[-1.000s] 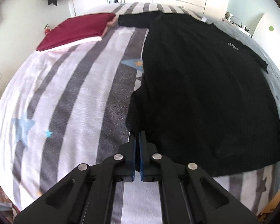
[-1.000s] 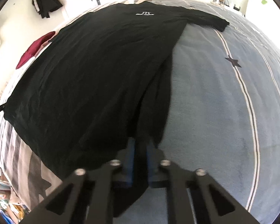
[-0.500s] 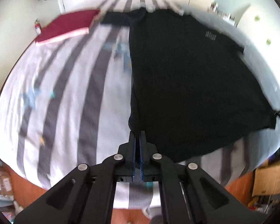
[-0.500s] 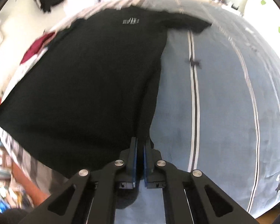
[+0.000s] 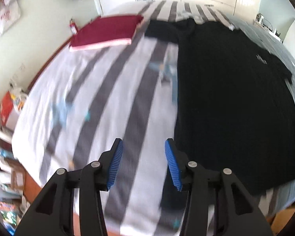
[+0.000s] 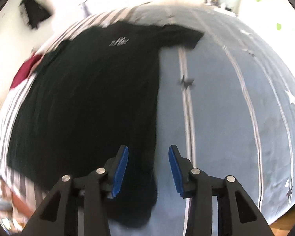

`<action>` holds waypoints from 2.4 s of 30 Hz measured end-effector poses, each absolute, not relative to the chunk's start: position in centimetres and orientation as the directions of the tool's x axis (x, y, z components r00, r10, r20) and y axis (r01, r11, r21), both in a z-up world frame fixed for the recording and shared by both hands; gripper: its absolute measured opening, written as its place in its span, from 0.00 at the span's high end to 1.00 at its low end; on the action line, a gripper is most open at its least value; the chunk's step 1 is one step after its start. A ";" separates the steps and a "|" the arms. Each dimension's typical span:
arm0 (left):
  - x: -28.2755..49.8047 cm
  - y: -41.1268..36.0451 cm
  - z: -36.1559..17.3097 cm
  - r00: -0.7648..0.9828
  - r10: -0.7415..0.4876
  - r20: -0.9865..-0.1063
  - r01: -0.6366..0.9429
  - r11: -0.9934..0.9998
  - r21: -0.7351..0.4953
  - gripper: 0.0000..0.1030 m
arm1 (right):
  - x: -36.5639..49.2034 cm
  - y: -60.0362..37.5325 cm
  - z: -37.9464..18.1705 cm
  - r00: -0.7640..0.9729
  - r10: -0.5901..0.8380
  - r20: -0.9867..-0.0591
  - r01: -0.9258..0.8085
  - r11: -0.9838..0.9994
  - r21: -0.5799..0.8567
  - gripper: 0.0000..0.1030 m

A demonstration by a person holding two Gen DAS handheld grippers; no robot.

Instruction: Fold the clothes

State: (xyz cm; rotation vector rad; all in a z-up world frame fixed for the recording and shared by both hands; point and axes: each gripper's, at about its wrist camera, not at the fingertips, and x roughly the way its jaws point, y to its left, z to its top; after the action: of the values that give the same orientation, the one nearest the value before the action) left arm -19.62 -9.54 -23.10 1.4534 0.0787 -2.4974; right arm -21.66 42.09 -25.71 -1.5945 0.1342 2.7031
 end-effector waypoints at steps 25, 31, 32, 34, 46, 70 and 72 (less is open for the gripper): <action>-60.1 -18.6 -29.2 -0.536 -0.163 -0.828 0.191 -0.979 0.069 0.58 | -54.3 35.4 -28.5 -0.572 0.072 -0.817 -0.147 -0.989 0.016 0.60; -64.0 -20.2 -30.6 -0.549 -0.066 -0.833 0.206 -0.977 -0.058 0.57 | -56.4 35.8 -29.5 -0.584 0.056 -0.810 -0.094 -0.996 -0.001 0.60; -64.7 -20.2 -30.9 -0.546 -0.060 -0.836 0.205 -0.977 -0.064 0.55 | -56.7 35.7 -29.5 -0.589 0.054 -0.806 -0.085 -0.996 -0.005 0.60; -66.1 -20.2 -31.4 -0.538 -0.052 -0.841 0.201 -0.977 -0.068 0.54 | -57.5 35.7 -29.7 -0.597 0.054 -0.800 -0.072 -0.997 -0.013 0.60; -69.0 -18.6 -33.5 -0.520 -0.124 -0.845 0.091 -0.992 0.089 0.97 | -63.8 36.8 -32.5 -0.582 0.058 -0.811 -0.087 -0.996 -0.009 0.60; -66.0 -22.1 -31.6 -0.438 -0.406 -0.802 0.247 -0.912 0.328 0.96 | -66.9 39.1 -35.3 -0.507 0.126 -0.853 -0.094 -0.991 -0.090 0.60; -66.0 -21.6 -32.0 -0.423 -0.431 -0.797 0.238 -0.901 0.361 0.96 | -66.8 39.8 -35.0 -0.511 0.136 -0.848 -0.118 -0.989 -0.088 0.60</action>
State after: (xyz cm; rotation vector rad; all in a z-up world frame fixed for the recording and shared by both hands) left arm -66.04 -21.65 -32.03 1.3944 -0.2706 -2.3424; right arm -66.78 39.83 -34.96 -1.4679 -0.0283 2.6106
